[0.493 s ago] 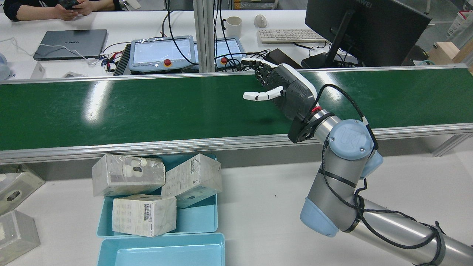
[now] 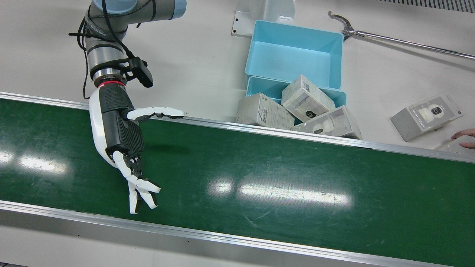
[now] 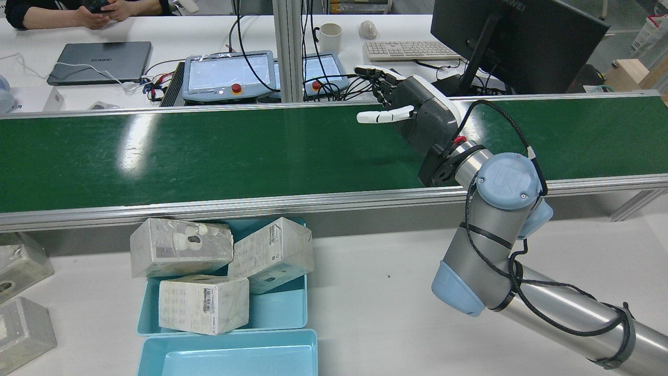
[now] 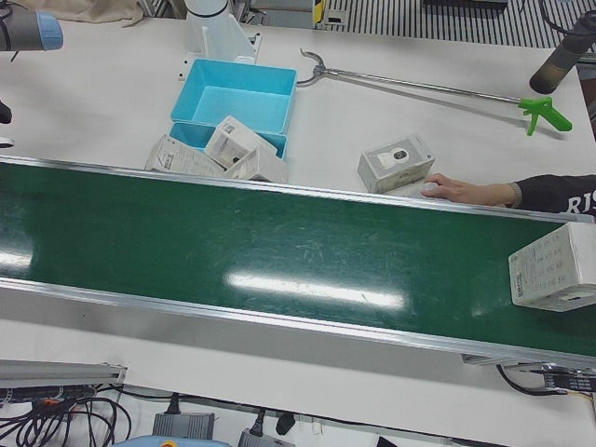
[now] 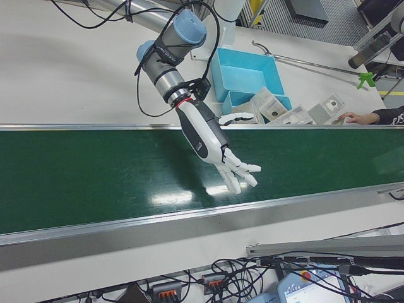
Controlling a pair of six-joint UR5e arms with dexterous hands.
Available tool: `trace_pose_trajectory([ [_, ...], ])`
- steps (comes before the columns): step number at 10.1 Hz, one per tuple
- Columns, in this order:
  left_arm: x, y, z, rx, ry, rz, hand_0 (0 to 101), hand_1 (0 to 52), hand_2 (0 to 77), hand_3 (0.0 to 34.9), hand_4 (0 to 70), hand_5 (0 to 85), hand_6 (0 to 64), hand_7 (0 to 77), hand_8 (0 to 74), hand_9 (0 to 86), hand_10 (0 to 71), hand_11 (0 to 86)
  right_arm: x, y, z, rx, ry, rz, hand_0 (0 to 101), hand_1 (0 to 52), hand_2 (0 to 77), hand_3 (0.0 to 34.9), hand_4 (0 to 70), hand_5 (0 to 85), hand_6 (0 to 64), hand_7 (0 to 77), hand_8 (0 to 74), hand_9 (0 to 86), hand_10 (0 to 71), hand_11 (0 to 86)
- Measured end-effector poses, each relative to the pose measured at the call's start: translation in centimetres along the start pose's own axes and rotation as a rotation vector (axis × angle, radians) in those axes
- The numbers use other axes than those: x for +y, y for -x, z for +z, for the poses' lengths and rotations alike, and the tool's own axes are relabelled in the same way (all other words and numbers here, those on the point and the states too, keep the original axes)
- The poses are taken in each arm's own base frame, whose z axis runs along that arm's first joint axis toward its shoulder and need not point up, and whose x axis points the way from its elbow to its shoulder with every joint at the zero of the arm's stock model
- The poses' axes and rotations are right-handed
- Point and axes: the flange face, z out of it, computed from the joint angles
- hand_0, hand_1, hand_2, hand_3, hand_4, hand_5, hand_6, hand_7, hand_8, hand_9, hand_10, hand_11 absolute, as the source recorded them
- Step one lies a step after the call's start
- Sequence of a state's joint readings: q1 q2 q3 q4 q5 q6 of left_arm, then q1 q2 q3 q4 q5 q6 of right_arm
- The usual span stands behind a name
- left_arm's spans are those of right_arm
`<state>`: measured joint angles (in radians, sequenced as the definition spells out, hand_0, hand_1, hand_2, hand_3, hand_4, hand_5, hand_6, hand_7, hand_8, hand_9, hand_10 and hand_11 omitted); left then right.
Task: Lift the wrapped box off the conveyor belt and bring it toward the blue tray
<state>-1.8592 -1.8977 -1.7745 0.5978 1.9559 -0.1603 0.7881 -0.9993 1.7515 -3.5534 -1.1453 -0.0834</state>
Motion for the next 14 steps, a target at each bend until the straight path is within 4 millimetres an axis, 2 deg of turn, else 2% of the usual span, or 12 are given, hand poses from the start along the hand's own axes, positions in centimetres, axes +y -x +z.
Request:
trace_pose_trajectory([
  [3,0.00,0.00,0.00,0.000,0.000,0.000,0,0.0,1.1,0.0,0.0,1.1,0.5,0.5,0.5,0.0,0.5,0.5,-0.17,-0.37,0.01,0.005,-0.001,-0.004,50,19.6,16.4,0.5,10.9,21.8,3.8,3.8,0.0,2.7,0.0,0.5],
  [8,0.00,0.00,0.00,0.000,0.000,0.000,0,0.0,1.1,0.0,0.0,1.1,0.5,0.5,0.5,0.5,0.5,0.5,-0.10,-0.46,0.08,0.006,0.001,-0.001,49,16.4,13.1,0.2,11.5,21.8,4.9,3.8,1.1,3.3,0.0,0.5],
  [9,0.00,0.00,0.00,0.000,0.000,0.000,0,0.0,1.1,0.0,0.0,1.1,0.5,0.5,0.5,0.5,0.5,0.5,-0.11,-0.46,0.06,0.006,0.001,-0.001,49,20.2,15.3,0.2,11.5,21.8,4.9,3.8,1.1,3.3,0.0,0.5],
  [10,0.00,0.00,0.00,0.000,0.000,0.000,0,0.0,1.1,0.0,0.0,1.1,0.5,0.5,0.5,0.0,0.5,0.5,-0.11,-0.44,0.05,0.006,0.001,-0.001,49,20.2,15.3,0.2,11.5,21.8,4.9,3.8,1.1,3.3,0.0,0.5],
  [11,0.00,0.00,0.00,0.000,0.000,0.000,0,0.0,1.1,0.0,0.0,1.1,0.5,0.5,0.5,0.0,0.5,0.5,-0.13,-0.44,0.04,0.006,0.001,-0.001,50,15.3,12.0,0.1,11.5,21.8,4.9,3.8,1.1,3.3,0.0,0.5],
  [14,0.00,0.00,0.00,0.000,0.000,0.000,0,0.0,0.5,0.0,0.0,1.1,0.5,0.0,0.5,0.0,0.5,0.5,-0.19,-0.49,0.00,0.007,0.000,-0.002,49,15.3,10.9,0.2,12.5,21.8,4.9,4.4,1.1,3.3,0.0,0.5],
])
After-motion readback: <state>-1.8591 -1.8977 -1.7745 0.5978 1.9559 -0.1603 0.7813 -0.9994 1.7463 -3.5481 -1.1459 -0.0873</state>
